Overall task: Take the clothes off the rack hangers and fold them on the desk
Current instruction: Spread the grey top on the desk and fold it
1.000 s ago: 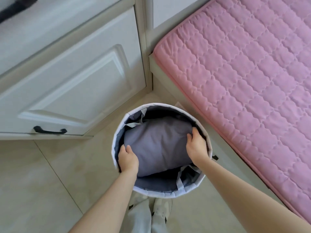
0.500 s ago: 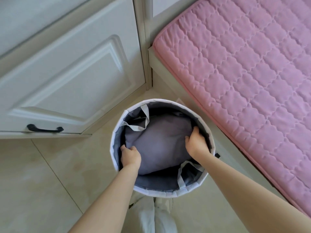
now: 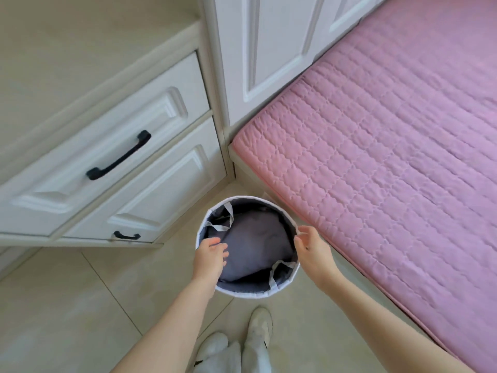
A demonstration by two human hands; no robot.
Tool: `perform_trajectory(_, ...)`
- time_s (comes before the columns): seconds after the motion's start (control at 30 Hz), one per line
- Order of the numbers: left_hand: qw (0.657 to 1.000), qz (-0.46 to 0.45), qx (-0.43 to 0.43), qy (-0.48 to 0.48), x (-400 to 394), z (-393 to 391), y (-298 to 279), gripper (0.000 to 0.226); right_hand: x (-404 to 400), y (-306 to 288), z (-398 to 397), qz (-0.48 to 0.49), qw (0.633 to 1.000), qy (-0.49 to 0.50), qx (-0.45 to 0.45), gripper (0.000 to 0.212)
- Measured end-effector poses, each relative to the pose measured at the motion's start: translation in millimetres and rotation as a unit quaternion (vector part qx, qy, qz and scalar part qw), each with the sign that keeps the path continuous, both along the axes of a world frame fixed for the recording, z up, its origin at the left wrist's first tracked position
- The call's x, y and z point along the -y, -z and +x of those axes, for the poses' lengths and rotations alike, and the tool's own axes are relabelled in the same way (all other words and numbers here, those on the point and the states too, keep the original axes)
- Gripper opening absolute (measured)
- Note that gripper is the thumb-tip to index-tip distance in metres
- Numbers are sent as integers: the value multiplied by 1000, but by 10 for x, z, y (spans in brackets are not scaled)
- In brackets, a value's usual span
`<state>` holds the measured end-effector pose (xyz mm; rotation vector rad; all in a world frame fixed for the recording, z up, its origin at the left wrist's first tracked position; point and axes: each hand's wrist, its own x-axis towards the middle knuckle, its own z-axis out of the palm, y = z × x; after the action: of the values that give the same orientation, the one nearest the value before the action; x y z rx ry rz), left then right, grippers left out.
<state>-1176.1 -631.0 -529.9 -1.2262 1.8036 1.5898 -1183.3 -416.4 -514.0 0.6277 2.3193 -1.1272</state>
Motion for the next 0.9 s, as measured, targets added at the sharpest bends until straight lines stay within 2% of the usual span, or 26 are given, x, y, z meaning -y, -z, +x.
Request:
perform_trajectory(0.07, 999, 30, -37, 12, -57, -2, -426, 21, -25, -358, 113, -4, 999, 18, -27, 30)
perform_trajectory(0.2, 987, 31, -102, 117, -138, 146, -1227, 17, -63, -1093, 498, -19, 994, 61, -86, 16)
perform_trajectory(0.43, 939, 41, -197, 280, -278, 591, -2324, 16, -73, -2043, 1368, -23, 955, 210, -206, 17)
perform_trajectory(0.57, 889, 69, -244, 381, -446, 1012, -2928, 14, -17, -2581, 2094, -12, 915, 309, -259, 15)
perform_trajectory(0.67, 840, 82, -273, 462, -620, 1412, -3258, 13, -2, -2891, 2730, 7, 885, 373, -277, 17)
perform_trajectory(0.9, 679, 80, -310, 661, -1093, 2430, -3595, 18, 159, -3326, 4359, 72, 819, 507, -259, 18)
